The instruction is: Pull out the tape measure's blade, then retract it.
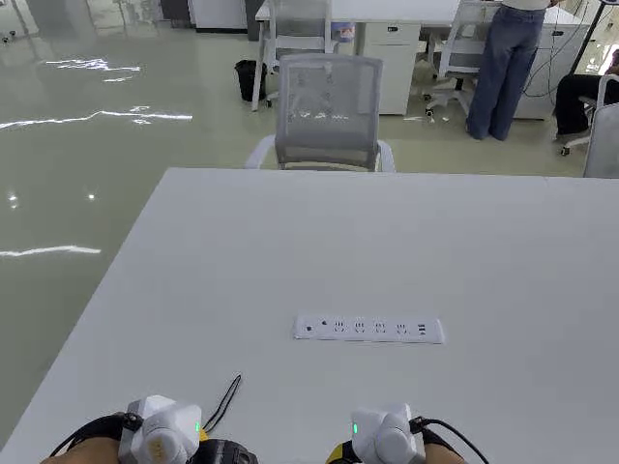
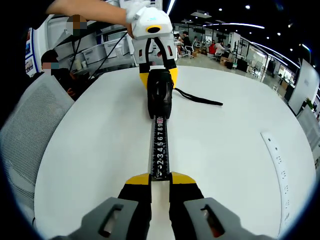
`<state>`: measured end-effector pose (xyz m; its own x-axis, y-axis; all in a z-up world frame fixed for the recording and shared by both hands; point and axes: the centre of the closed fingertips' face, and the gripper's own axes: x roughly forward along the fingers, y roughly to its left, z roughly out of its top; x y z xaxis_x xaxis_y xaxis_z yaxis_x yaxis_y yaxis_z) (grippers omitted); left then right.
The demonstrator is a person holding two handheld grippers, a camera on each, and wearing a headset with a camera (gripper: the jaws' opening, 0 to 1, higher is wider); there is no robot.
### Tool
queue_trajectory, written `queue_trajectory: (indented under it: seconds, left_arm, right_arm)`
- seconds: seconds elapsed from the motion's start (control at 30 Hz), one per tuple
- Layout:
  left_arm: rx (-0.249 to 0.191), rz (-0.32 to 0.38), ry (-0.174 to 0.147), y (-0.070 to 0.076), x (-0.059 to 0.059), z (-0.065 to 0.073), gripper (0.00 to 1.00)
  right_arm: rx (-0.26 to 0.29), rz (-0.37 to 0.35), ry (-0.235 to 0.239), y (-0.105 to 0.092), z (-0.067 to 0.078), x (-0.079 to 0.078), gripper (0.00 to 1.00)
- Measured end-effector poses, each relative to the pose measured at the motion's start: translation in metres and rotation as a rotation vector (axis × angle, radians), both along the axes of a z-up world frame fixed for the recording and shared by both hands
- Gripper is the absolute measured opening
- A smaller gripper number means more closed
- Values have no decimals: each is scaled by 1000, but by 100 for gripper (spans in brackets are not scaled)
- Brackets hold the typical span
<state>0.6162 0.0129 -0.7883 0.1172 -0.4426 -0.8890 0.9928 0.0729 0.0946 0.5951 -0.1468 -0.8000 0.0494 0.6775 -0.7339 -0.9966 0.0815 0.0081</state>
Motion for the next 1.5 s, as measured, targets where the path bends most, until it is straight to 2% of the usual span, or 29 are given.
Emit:
queue_trajectory:
  seconds: [1.5]
  left_arm:
    - [7,2,6,0,-1,-1,26]
  right_arm:
    - [-17,-17,5,-39,0,-4,10]
